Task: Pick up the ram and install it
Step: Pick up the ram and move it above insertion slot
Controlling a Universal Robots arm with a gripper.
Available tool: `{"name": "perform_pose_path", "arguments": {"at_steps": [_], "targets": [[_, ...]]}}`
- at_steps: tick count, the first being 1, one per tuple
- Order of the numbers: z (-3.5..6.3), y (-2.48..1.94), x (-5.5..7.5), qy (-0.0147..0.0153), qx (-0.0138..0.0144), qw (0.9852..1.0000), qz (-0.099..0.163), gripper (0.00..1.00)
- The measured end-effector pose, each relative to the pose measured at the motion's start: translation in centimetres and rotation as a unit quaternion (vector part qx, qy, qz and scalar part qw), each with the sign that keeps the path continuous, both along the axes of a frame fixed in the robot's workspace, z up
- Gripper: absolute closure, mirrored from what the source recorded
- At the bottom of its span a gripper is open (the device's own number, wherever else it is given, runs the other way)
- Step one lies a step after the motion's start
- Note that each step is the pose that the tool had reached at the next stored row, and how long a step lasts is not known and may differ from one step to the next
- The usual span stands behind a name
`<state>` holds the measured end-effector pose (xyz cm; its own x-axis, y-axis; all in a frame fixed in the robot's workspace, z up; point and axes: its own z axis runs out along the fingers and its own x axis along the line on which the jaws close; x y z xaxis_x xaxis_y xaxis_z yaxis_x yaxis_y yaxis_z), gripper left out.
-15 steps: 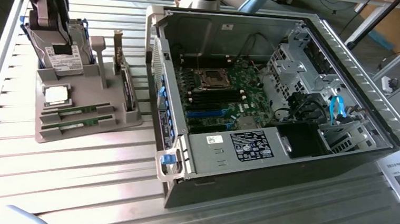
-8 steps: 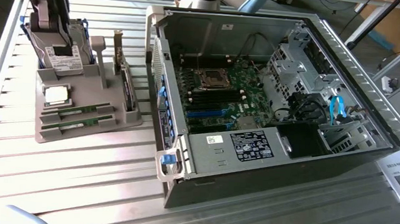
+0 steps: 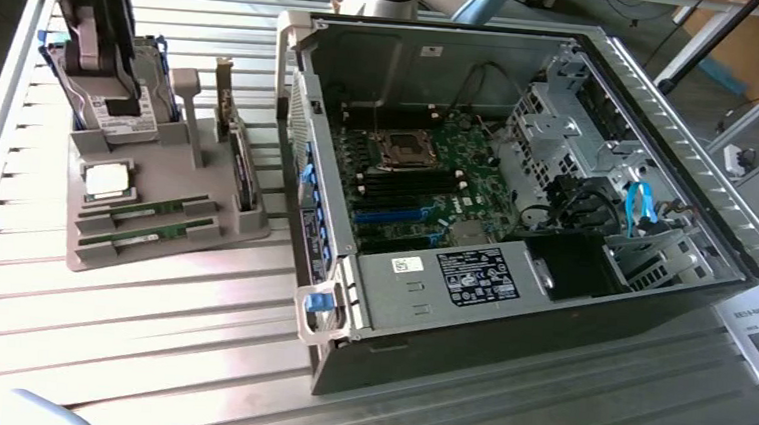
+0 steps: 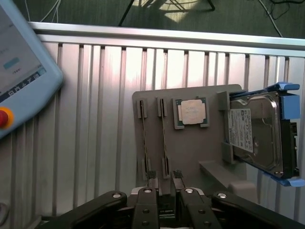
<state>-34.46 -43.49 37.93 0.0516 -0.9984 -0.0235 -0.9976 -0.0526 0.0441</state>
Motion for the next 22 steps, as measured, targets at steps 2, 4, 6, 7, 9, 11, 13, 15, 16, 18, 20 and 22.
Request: {"name": "perform_pose_path", "arguments": {"at_steps": [2,4,6,7,9,11,13,15,16,18,20,22], "targets": [[-0.16,0.00,0.0,0.0000,0.0000,1.0000,0.000,0.75],[-0.34,0.00,0.0,0.0000,0.0000,1.0000,0.000,0.75],[-0.55,0.00,0.0,-0.0001,0.0000,1.0000,0.000,0.75],[-0.66,0.00,0.0,0.0000,0.0000,1.0000,0.000,0.75],[-0.88,0.00,0.0,-0.0001,0.0000,1.0000,0.000,0.75],[-1.10,0.00,0.0,0.0000,0.0000,1.0000,0.000,0.75],[-1.32,-0.01,0.0,0.0000,0.0000,1.0000,0.000,0.75],[-1.56,-0.01,0.0,0.0000,0.0000,1.0000,0.000,0.75],[-1.68,-0.01,0.0,0.0000,0.0000,1.0000,0.000,0.75],[-1.92,-0.01,0.0,0.0000,0.0000,1.0000,0.000,0.75],[-2.17,-0.01,0.0,0.0000,0.0000,1.0000,0.000,0.75],[-2.40,0.00,0.0,-0.0001,0.0000,1.0000,0.000,0.75]]}}
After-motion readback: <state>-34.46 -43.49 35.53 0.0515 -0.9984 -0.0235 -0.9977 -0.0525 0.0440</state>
